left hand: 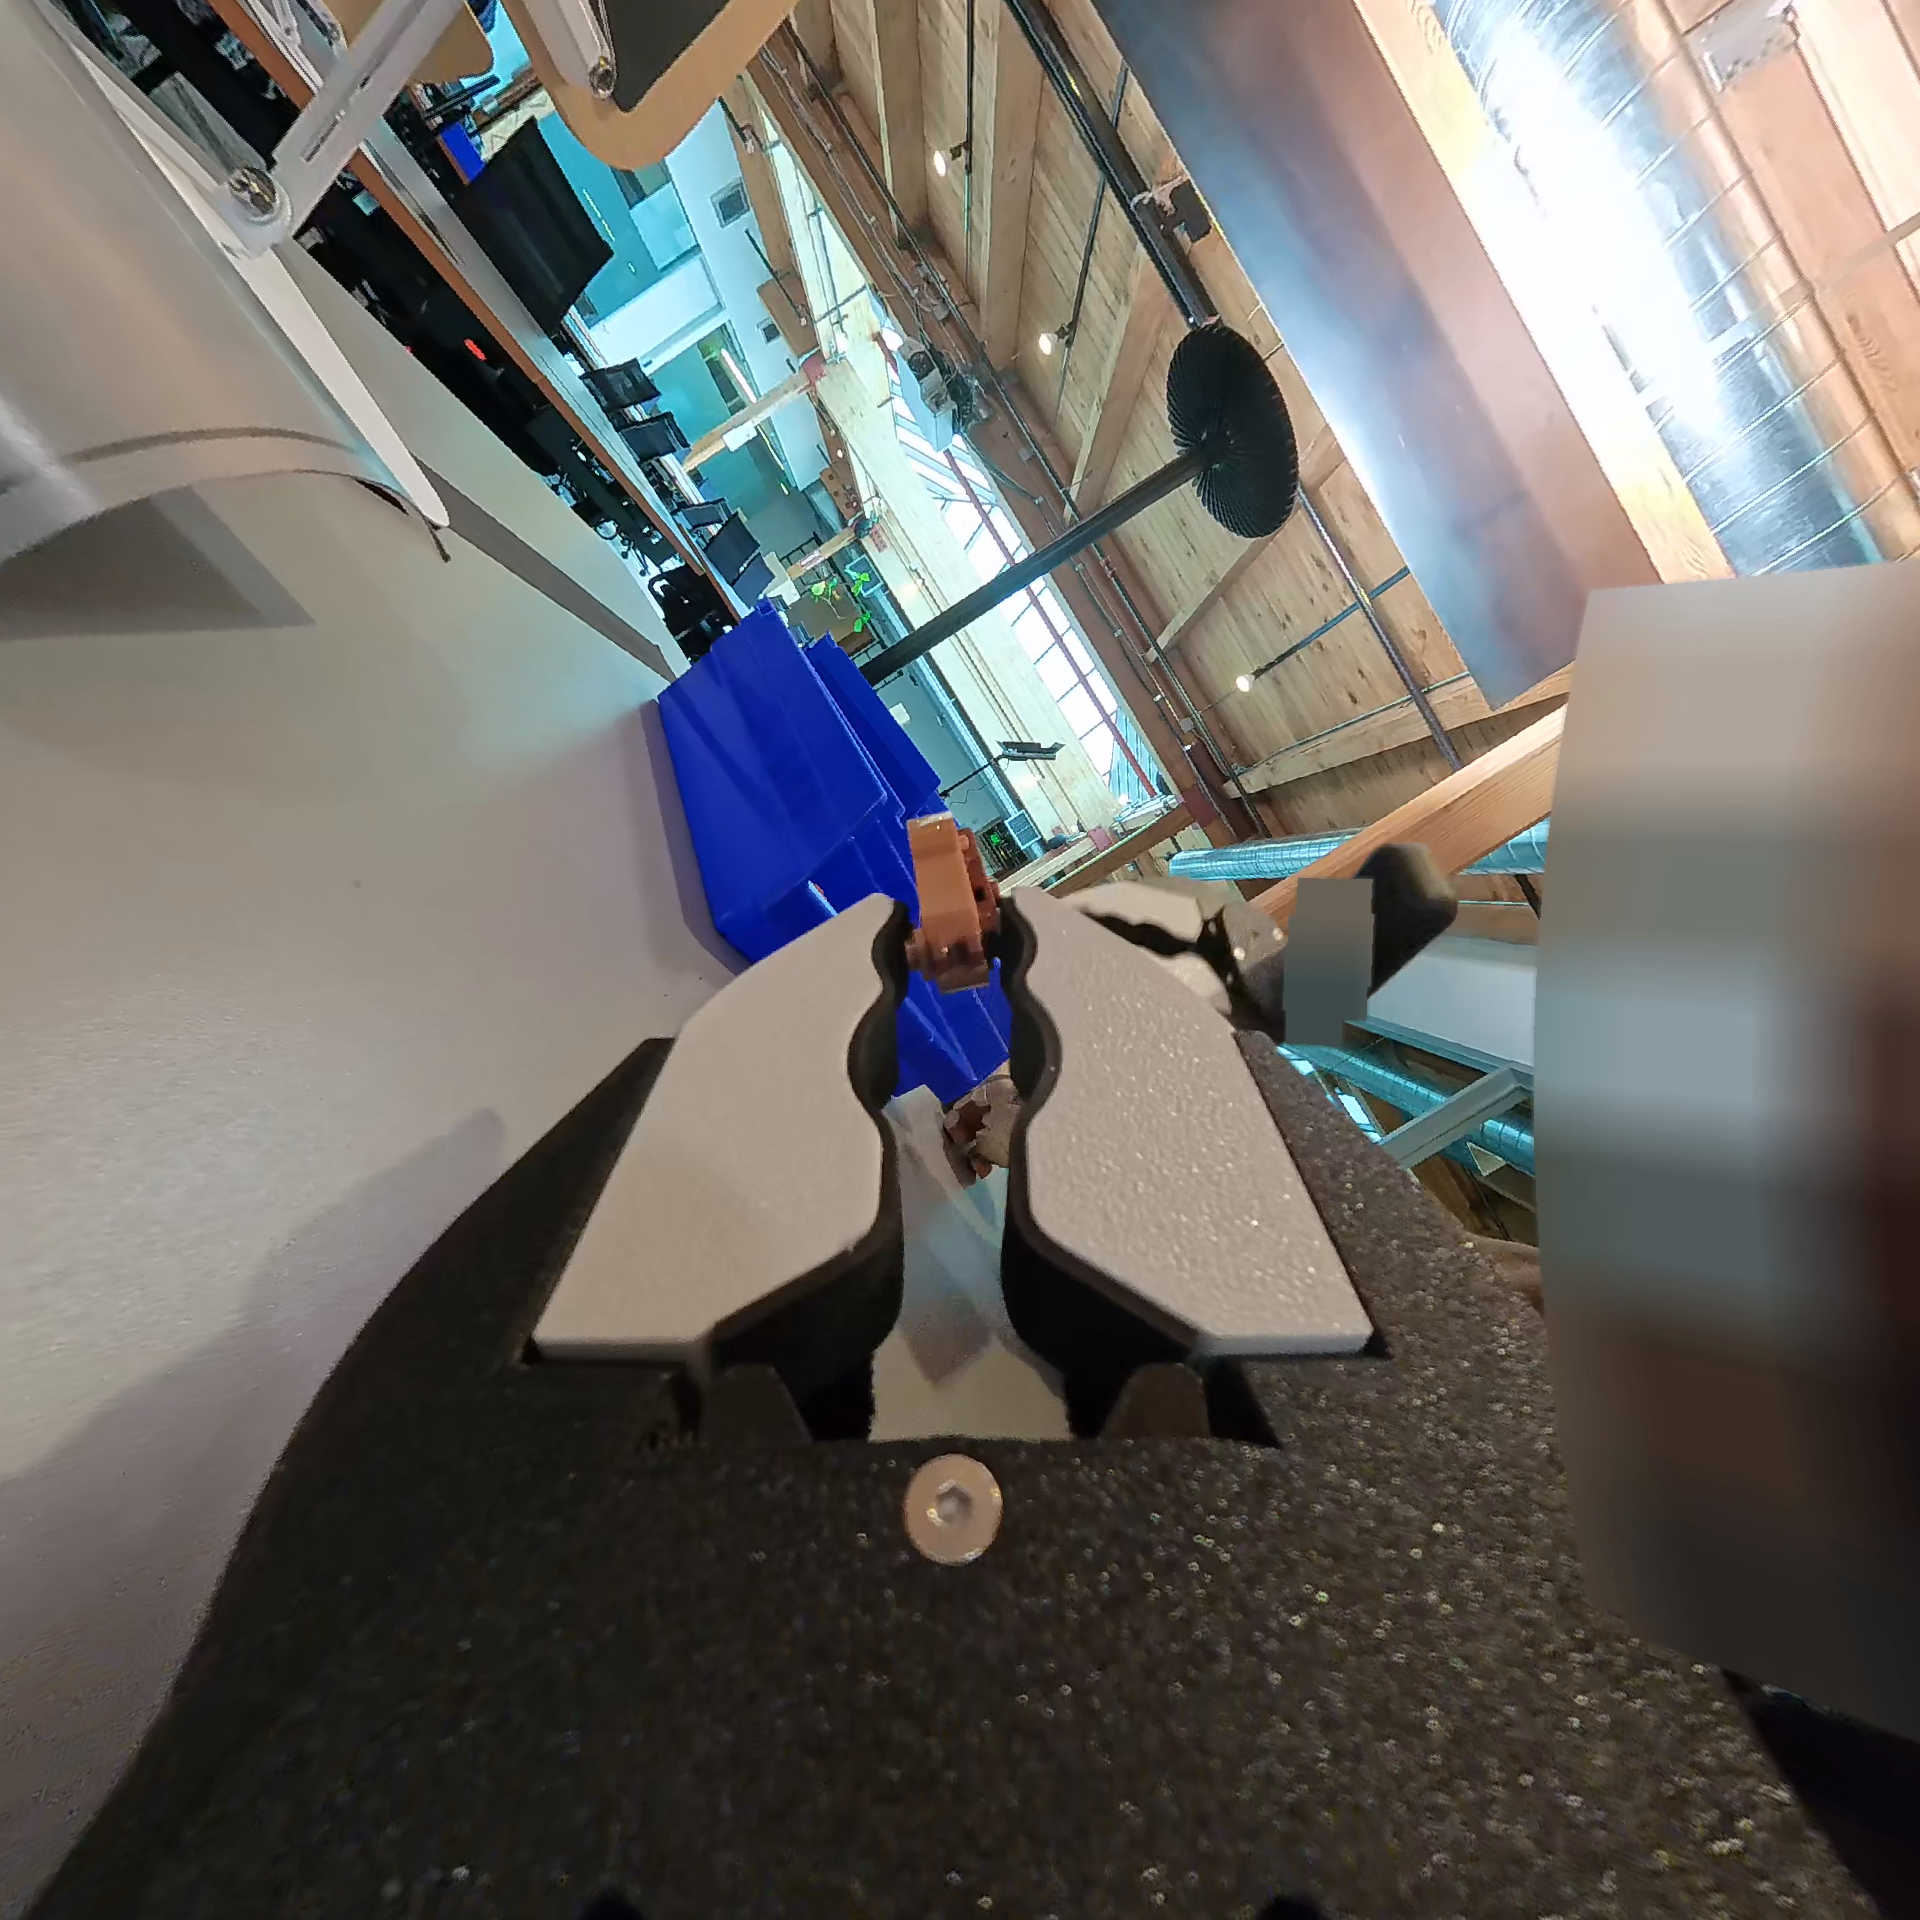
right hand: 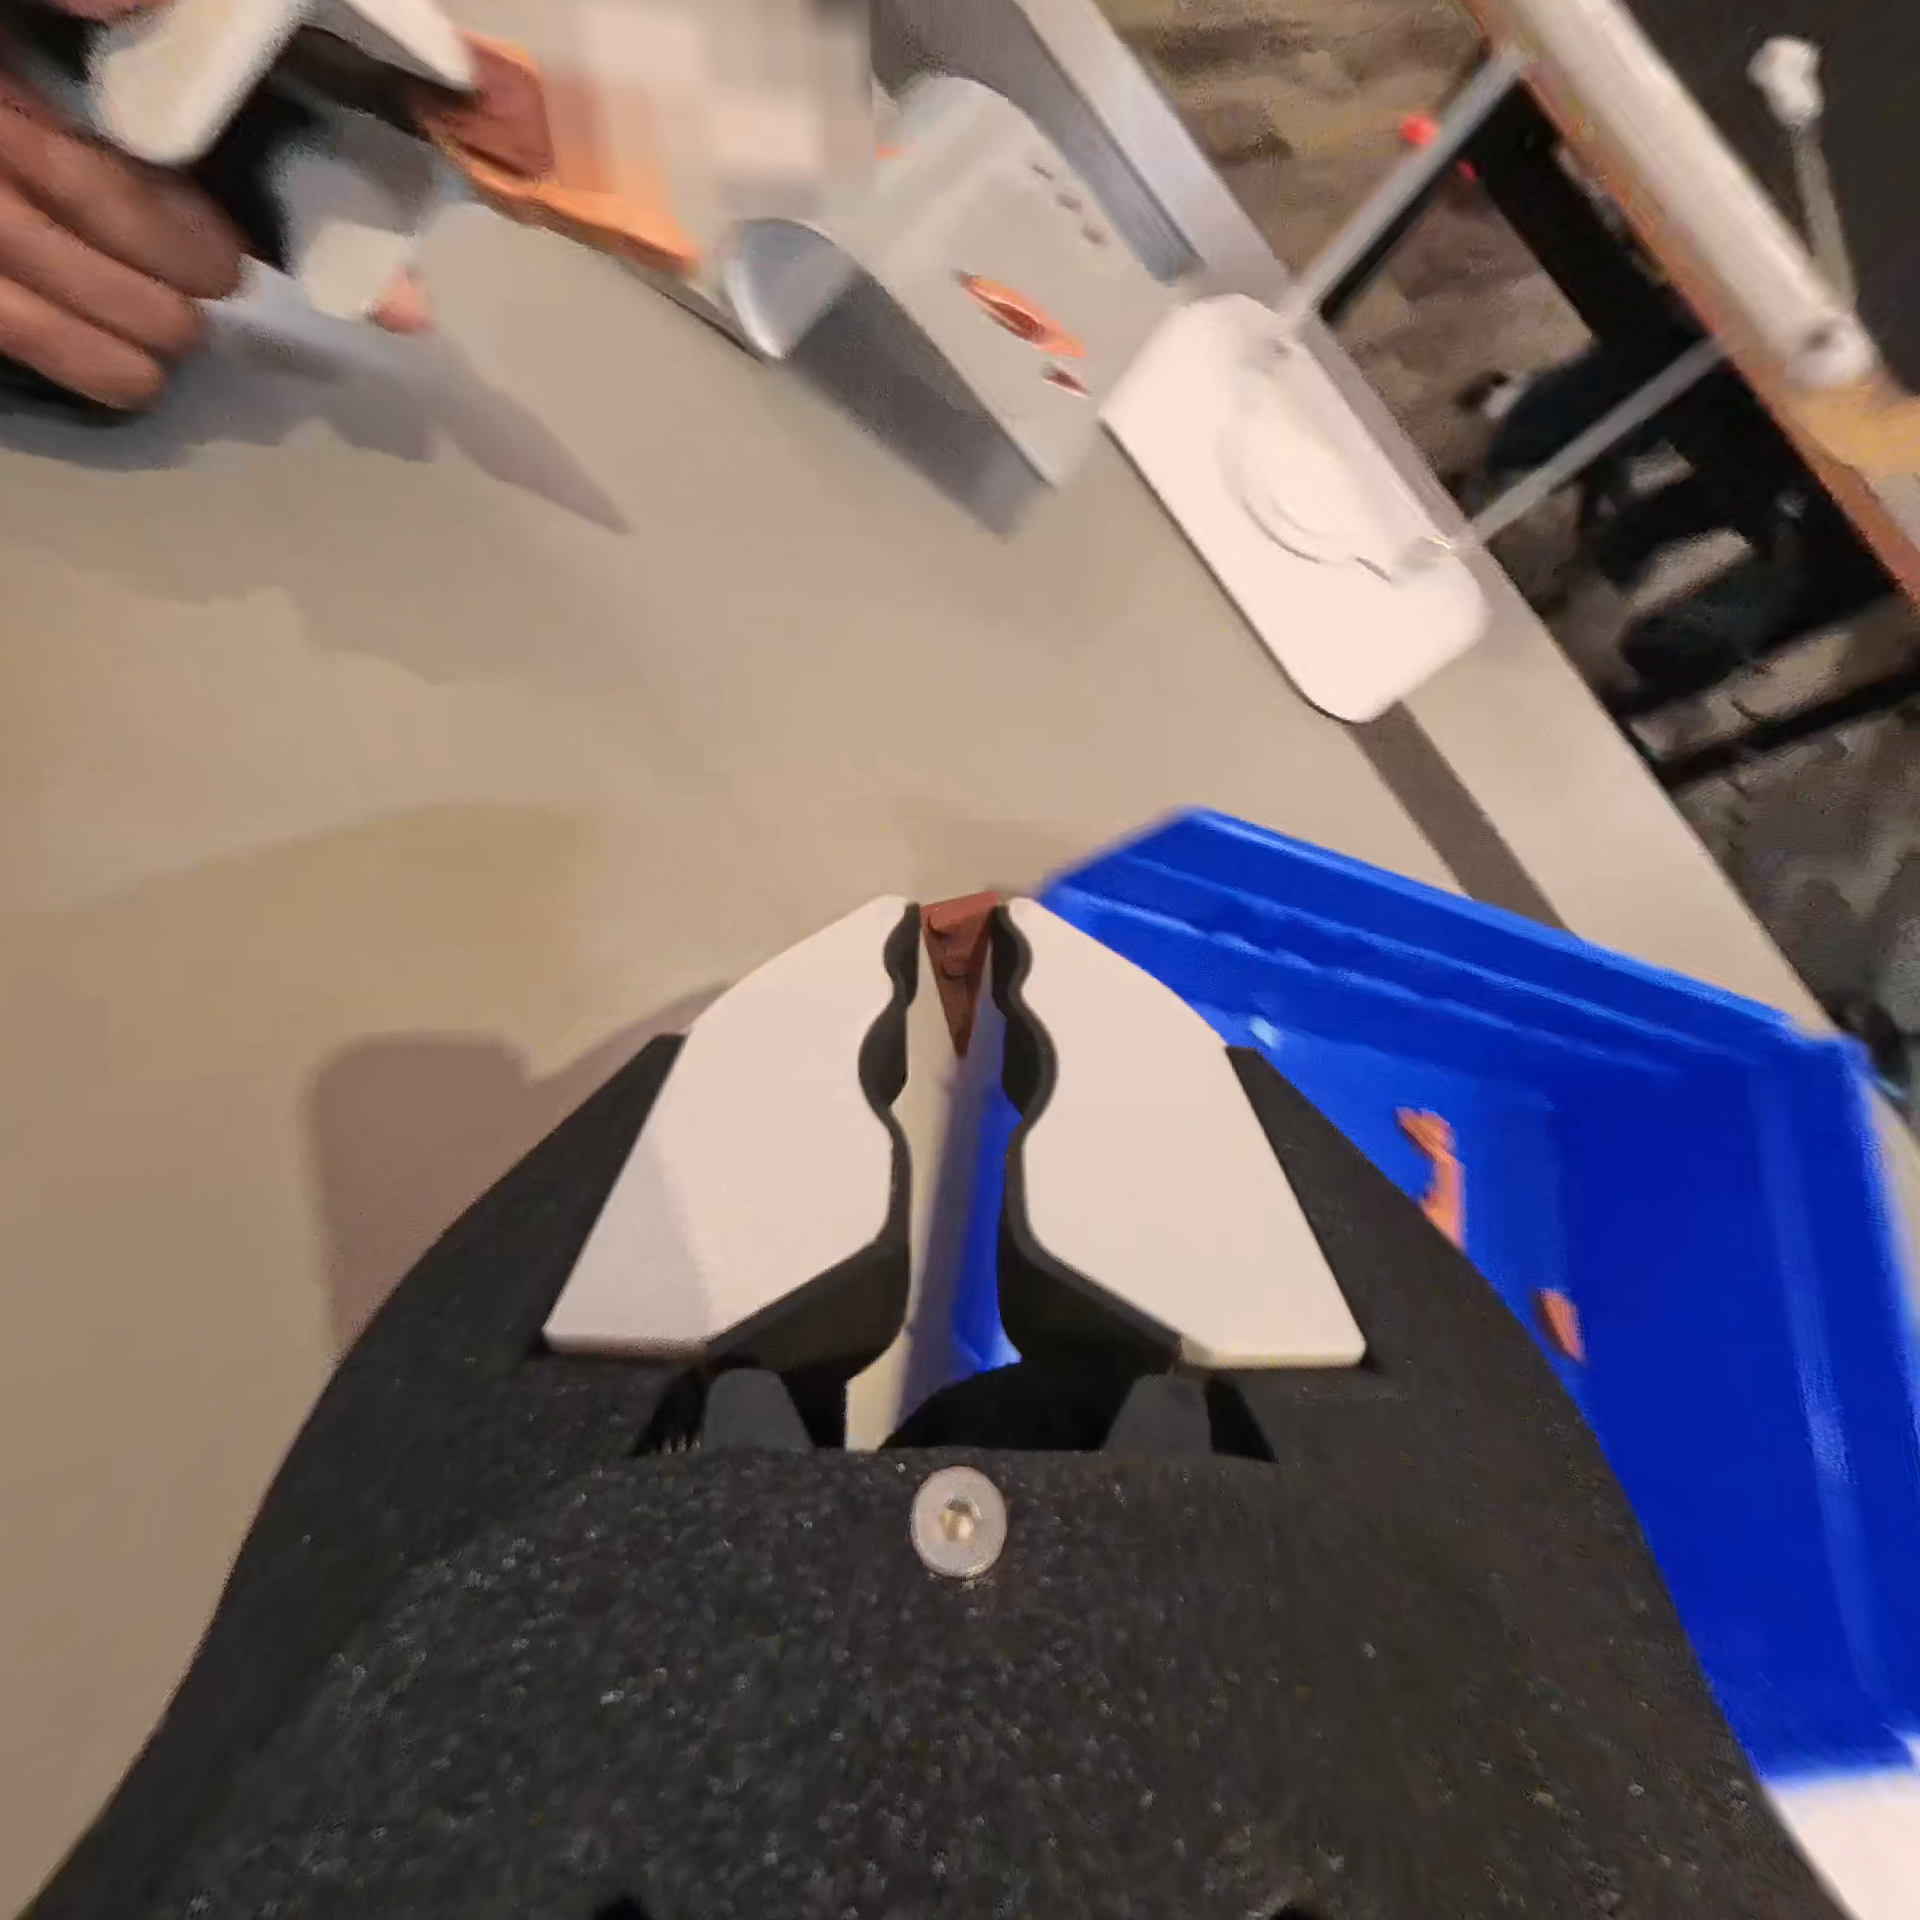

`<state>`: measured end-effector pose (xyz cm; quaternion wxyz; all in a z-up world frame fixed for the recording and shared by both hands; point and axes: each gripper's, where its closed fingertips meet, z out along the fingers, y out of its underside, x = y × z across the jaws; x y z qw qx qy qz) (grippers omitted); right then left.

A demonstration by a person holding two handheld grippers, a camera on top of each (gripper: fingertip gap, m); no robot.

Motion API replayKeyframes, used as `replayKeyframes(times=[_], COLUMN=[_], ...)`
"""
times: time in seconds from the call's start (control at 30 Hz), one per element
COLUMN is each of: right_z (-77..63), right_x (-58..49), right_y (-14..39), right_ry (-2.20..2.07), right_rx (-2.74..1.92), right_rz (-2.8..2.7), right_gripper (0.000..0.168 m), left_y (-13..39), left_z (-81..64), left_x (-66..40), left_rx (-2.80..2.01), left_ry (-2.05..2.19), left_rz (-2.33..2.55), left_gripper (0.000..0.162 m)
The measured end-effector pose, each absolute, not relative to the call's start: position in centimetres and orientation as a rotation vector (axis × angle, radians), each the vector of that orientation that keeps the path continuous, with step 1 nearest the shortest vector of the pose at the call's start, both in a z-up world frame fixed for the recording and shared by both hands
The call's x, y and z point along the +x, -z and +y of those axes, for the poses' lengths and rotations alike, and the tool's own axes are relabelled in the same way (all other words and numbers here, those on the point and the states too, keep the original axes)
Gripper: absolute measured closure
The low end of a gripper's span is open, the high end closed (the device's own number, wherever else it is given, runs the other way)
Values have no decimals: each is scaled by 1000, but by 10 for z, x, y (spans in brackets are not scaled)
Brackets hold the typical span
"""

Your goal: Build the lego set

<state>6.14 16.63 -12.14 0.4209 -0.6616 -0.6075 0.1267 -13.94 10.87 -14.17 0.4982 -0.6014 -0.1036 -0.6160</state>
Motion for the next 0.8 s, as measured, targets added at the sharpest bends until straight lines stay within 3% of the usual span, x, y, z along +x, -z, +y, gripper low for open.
replayKeyframes(times=[0.13, 0.43, 0.57, 0.8], right_z=[210, 272, 284, 297], right_x=[114, 150, 163, 213], right_y=[108, 177, 189, 207], right_ry=[-129, -127, -102, 280], right_rx=[-1769, -2036, -2081, -2026], right_rz=[-1582, -1833, -1896, -2270], right_gripper=[156, 154, 146, 140], left_y=[142, 141, 142, 141], left_z=[108, 109, 109, 109], left_x=[-138, -140, -139, -140], left_rx=[-1453, -1448, -1448, -1438], left_ry=[1499, 1495, 1497, 1515], left_rz=[-252, -253, -251, -262], left_gripper=[146, 146, 146, 146])
